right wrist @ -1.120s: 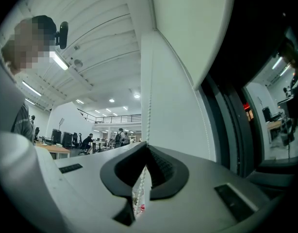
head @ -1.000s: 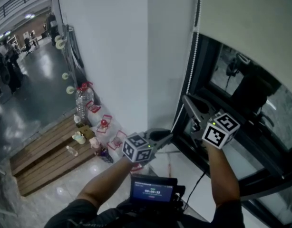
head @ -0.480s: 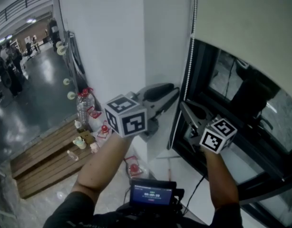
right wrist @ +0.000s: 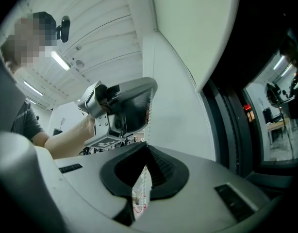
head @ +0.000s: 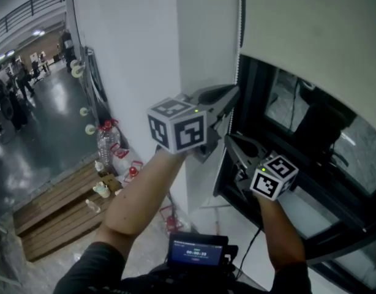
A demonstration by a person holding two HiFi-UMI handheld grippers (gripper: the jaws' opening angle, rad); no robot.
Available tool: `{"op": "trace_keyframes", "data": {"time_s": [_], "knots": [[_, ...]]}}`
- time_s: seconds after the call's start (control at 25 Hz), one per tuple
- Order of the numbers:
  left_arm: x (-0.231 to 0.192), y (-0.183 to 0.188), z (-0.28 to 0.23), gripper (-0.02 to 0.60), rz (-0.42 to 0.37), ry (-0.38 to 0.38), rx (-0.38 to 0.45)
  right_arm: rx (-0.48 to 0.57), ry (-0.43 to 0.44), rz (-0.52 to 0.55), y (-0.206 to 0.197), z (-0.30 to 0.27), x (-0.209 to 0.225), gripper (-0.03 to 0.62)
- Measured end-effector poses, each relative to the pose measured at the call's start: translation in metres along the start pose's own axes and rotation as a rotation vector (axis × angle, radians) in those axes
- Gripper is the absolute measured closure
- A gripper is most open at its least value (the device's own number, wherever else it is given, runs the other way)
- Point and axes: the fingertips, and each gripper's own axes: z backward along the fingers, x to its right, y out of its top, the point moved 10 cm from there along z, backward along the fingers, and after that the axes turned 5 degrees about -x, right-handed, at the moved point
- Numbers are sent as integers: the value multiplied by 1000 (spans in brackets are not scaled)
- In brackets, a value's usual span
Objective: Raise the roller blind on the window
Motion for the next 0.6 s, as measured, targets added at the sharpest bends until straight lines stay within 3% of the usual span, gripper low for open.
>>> {"op": "trace_keyframes", "data": {"time_s": [0.36, 0.6], "knots": [[4, -1, 5, 583, -54, 8, 18, -5, 5, 1, 0, -2, -1, 580], [4, -23, 8, 583, -66, 25, -8, -38, 8, -30, -21, -1, 1, 579]]}}
